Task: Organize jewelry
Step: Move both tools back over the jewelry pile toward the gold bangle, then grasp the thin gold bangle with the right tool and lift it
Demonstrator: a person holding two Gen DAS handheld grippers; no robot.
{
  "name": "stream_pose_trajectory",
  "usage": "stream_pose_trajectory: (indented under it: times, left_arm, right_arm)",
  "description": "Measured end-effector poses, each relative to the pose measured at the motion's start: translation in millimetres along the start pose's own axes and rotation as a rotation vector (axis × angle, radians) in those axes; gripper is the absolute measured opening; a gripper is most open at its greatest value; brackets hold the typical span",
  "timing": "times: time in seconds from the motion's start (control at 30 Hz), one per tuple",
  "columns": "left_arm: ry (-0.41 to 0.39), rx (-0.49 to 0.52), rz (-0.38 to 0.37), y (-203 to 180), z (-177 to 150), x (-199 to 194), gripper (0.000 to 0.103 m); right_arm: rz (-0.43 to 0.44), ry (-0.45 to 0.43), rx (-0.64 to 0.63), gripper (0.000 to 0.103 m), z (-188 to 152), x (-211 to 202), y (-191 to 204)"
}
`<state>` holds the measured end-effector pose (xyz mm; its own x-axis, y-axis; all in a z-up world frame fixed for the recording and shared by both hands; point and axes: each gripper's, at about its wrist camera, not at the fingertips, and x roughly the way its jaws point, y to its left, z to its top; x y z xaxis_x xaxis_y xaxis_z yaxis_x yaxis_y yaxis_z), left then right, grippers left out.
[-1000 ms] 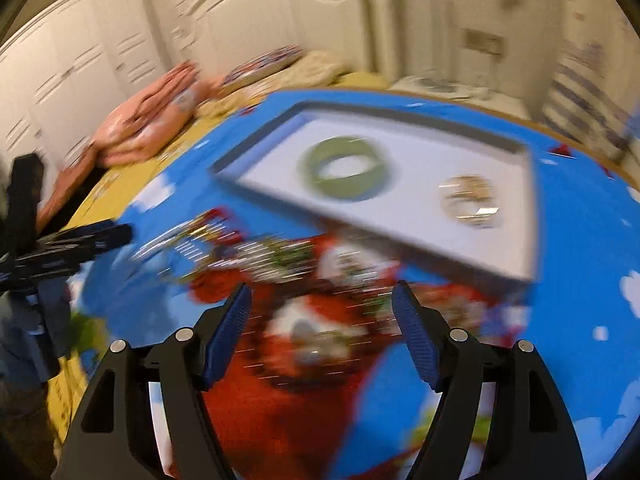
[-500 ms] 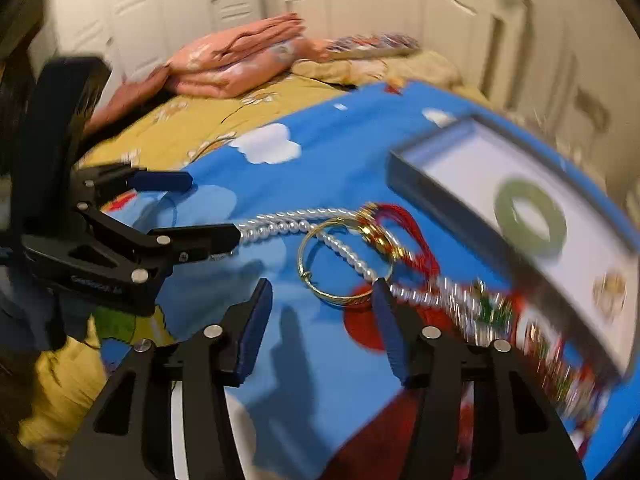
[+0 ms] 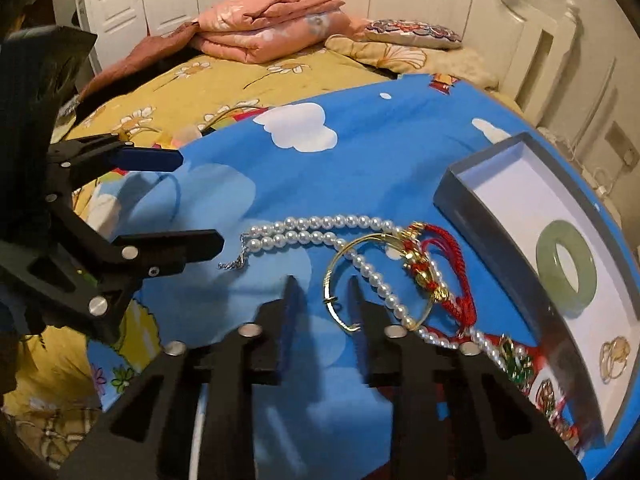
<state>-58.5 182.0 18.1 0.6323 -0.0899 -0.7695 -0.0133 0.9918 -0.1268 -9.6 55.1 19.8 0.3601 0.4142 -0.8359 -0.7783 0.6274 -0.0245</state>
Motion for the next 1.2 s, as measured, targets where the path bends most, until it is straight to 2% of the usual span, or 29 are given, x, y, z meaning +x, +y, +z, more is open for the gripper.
stream_pose_trajectory:
  times: [0.1,0.4,0.5,0.63,0.9,1.07,1.2]
  left_arm:
    - [-0.004,0.006,-0.004,-3,1,-2,0.099]
    - [0.007,0.041,-0.015,-23,5,3,0.099]
    - [0.005,0.058,-0.027,-33,7,3,0.099]
    - [0.008,0.095,-0.063,-57,9,2,0.099]
    - [0.04,0.217,-0.137,-123,4,7,0.099]
    - [0.054,0.279,-0.204,-162,-4,8,0.098]
    - [0.068,0.32,-0.222,-184,-7,15,0.096]
  right_arm:
    - [0.039,-0.009,0.031,0.009,-13,-10,-6]
    - [0.013,-0.001,0.1,0.009,-81,-55,-15]
    - [0.038,-0.013,0.129,0.009,-105,-73,-18]
    - [0.016,-0.022,0.171,0.009,-133,-97,-23]
    - [-0.01,-0.028,0.247,0.009,-177,-116,-37]
    - [-0.072,-0.043,0.309,0.009,-195,-128,-53]
    - [-0.117,-0.05,0.364,0.009,-208,-132,-70]
